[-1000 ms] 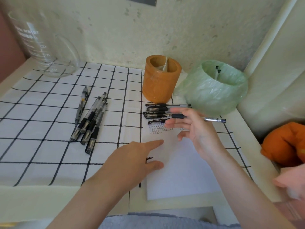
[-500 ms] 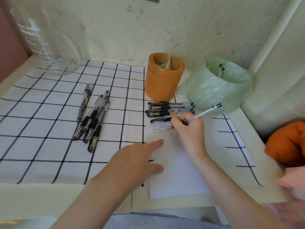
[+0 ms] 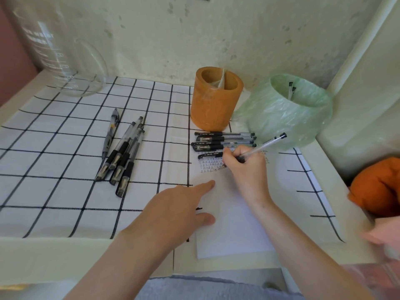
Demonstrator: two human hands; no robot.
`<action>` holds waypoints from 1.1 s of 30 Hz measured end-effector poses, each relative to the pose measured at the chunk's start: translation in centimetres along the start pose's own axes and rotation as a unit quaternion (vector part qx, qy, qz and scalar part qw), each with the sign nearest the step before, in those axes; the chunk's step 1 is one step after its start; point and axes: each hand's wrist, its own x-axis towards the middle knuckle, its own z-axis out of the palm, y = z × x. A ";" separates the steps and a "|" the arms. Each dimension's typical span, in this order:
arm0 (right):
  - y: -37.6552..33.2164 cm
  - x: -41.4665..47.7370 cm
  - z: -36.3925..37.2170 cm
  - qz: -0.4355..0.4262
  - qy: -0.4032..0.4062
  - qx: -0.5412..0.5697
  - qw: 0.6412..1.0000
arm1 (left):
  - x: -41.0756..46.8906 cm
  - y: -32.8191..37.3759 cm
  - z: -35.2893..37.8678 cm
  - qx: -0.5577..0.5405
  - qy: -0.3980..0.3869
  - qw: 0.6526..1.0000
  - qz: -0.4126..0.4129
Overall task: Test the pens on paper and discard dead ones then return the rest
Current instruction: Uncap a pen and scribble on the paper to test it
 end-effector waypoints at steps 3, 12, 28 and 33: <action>0.1 0.0 0.0 0.003 0.001 -0.004 1.000 | 0.0 0.0 0.1 -0.001 0.000 1.000 0.000; -0.2 -0.1 -0.1 0.008 0.001 -0.003 1.000 | 0.2 -0.2 0.1 -0.013 0.001 1.000 0.002; -0.4 -0.2 -0.2 -0.004 -0.010 -0.008 1.000 | 0.0 0.1 -0.3 -0.004 -0.023 1.000 -0.007; -0.6 -0.3 -0.3 0.006 0.000 -0.005 1.000 | -0.1 0.2 -0.5 -0.020 -0.027 0.999 -0.007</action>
